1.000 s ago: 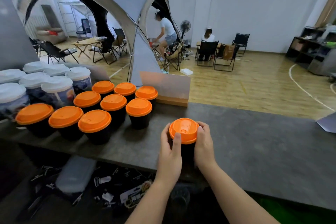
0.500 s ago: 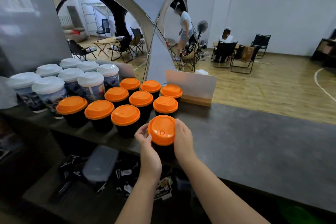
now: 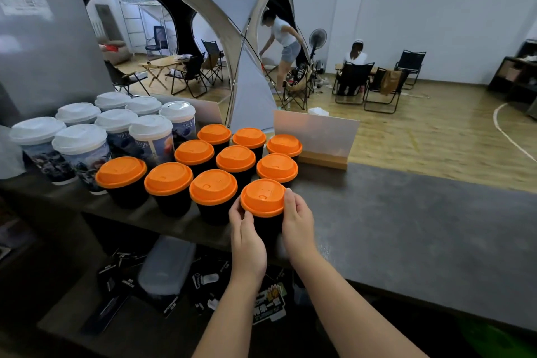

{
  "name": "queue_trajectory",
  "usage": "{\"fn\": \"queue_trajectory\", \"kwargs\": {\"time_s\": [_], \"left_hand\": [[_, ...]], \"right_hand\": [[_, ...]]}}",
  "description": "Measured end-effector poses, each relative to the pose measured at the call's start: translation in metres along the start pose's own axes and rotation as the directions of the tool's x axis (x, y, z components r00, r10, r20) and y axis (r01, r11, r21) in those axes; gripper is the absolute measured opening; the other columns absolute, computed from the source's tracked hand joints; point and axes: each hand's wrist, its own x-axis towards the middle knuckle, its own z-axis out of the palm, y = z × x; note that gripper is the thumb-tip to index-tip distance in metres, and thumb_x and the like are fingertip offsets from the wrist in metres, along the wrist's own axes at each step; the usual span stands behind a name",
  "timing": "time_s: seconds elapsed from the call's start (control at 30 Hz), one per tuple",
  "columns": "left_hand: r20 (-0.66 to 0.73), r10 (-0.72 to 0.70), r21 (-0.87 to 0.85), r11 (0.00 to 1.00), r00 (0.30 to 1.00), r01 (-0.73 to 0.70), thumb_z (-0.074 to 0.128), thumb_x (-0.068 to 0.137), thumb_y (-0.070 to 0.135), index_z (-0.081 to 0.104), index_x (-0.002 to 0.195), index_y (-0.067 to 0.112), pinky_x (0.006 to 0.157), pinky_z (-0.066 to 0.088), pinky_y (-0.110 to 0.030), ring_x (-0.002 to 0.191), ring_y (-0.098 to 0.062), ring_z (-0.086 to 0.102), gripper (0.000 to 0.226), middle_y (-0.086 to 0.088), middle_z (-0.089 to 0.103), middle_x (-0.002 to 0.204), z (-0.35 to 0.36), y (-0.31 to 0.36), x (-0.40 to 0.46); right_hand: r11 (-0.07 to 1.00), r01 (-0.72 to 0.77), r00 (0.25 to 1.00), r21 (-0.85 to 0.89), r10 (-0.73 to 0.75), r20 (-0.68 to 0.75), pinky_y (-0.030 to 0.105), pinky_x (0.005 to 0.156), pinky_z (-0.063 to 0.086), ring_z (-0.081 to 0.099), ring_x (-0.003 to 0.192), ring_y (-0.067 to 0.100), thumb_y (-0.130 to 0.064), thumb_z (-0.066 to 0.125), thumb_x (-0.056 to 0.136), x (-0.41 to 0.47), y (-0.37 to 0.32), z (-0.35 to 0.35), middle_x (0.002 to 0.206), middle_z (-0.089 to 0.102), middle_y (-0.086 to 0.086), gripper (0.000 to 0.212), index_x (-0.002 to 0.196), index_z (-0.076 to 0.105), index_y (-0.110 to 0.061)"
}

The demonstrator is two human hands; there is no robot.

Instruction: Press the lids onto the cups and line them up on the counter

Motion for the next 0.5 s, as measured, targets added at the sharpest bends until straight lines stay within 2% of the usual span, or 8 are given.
{"fn": "queue_trajectory", "kwargs": {"time_s": [0.1,0.2,0.4,0.5], "left_hand": [[0.031,-0.019,0.023,1.000,0.999,0.019,0.032,0.107,0.022,0.034,0.147,0.028,0.097,0.029,-0.014,0.127,0.001,0.037,0.040,0.017,0.043,0.135,0.000,0.000,0.000],[0.056,-0.025,0.041,0.999,0.998,0.023,0.032,0.107,0.023,0.032,0.149,0.027,0.103,0.027,-0.020,0.130,0.000,0.033,0.042,0.016,0.040,0.140,-0.001,0.001,0.000],[0.078,-0.037,0.039,0.999,0.996,0.034,0.031,0.107,0.020,0.032,0.150,0.027,0.108,0.026,-0.022,0.133,0.000,0.031,0.044,0.014,0.039,0.144,-0.005,0.002,0.000],[0.049,-0.044,0.034,0.999,0.998,0.043,0.029,0.107,0.020,0.033,0.150,0.027,0.114,0.028,-0.028,0.139,-0.007,0.033,0.044,0.010,0.039,0.149,-0.012,0.001,-0.005]], "right_hand": [[0.999,0.030,0.998,-0.024,-0.031,-0.053,0.031,0.081,0.051,0.065,0.090,0.013,-0.048,0.044,0.098,0.004,-0.001,-0.001,0.093,0.070,0.002,0.044,0.100,0.066,-0.010],[0.998,0.046,0.996,-0.045,-0.050,-0.077,0.032,0.077,0.049,0.063,0.083,0.012,-0.046,0.042,0.099,0.005,0.001,0.000,0.084,0.068,-0.001,0.040,0.090,0.064,-0.014],[1.000,0.021,0.995,-0.008,-0.022,-0.102,0.042,0.090,0.050,0.065,0.094,0.017,-0.047,0.036,0.101,-0.002,-0.001,0.005,0.093,0.069,0.004,0.042,0.095,0.064,-0.016],[1.000,-0.014,0.991,0.004,0.014,-0.130,0.044,0.097,0.049,0.062,0.102,0.014,-0.045,0.033,0.101,-0.008,-0.006,0.004,0.102,0.068,0.000,0.038,0.104,0.063,-0.021]]}}
